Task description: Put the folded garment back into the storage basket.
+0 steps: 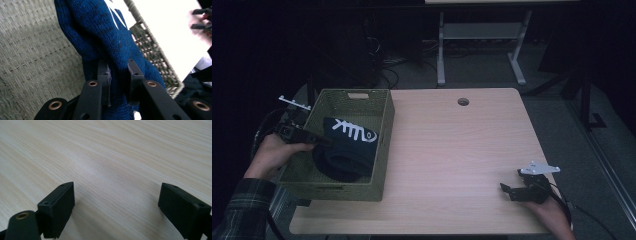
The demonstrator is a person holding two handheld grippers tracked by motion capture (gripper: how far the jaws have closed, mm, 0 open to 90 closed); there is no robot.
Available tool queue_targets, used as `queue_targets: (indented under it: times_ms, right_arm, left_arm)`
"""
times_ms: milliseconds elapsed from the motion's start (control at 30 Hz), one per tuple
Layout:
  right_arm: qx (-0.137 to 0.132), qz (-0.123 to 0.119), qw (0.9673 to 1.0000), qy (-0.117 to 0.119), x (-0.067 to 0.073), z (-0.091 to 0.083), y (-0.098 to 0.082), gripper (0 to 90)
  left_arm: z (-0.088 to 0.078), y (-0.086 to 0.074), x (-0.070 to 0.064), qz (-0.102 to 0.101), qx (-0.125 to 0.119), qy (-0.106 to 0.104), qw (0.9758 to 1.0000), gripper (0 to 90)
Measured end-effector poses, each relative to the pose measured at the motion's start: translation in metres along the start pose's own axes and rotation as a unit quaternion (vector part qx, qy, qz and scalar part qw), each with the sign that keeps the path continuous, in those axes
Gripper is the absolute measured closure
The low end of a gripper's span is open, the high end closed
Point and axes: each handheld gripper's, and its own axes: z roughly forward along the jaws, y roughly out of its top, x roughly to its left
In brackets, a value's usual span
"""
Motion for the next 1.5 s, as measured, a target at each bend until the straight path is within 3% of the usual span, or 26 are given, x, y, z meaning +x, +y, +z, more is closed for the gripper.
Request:
queue_targets:
  times_ms: [233,367,567,767,933,1133,1500]
  right_arm:
    - [0.000,0.000,1.0000,0.000,0.000,0.000,0.000,13.4]
    - [0.000,0.000,1.0000,0.000,0.000,0.000,0.000,13.4]
    - [-0.001,-0.001,1.0000,-0.001,0.000,0.000,0.000,13.4]
    - [-0.001,-0.002,1.0000,-0.001,0.000,0.000,0.000,13.4]
    - [-0.001,-0.002,1.0000,-0.001,0.000,0.000,0.000,13.4]
    - [-0.001,-0.002,1.0000,-0.001,0.000,0.000,0.000,13.3]
    - [-0.001,-0.001,1.0000,-0.001,0.000,0.000,0.000,13.3]
  left_arm:
    - [0.013,-0.004,0.014,-0.004,0.010,0.026,0.9996,76.6]
    - [0.018,-0.007,0.024,-0.005,0.017,0.058,0.9982,75.8]
    - [0.023,-0.014,0.039,-0.018,0.018,0.075,0.9968,74.7]
    - [0.022,-0.020,0.050,-0.025,0.003,0.097,0.9950,66.5]
    - [0.014,-0.023,0.052,-0.029,-0.010,0.116,0.9928,58.4]
    - [0.004,-0.025,0.051,-0.037,-0.050,0.124,0.9903,44.1]
    - [0.007,-0.019,0.034,-0.007,-0.076,0.135,0.9878,19.6]
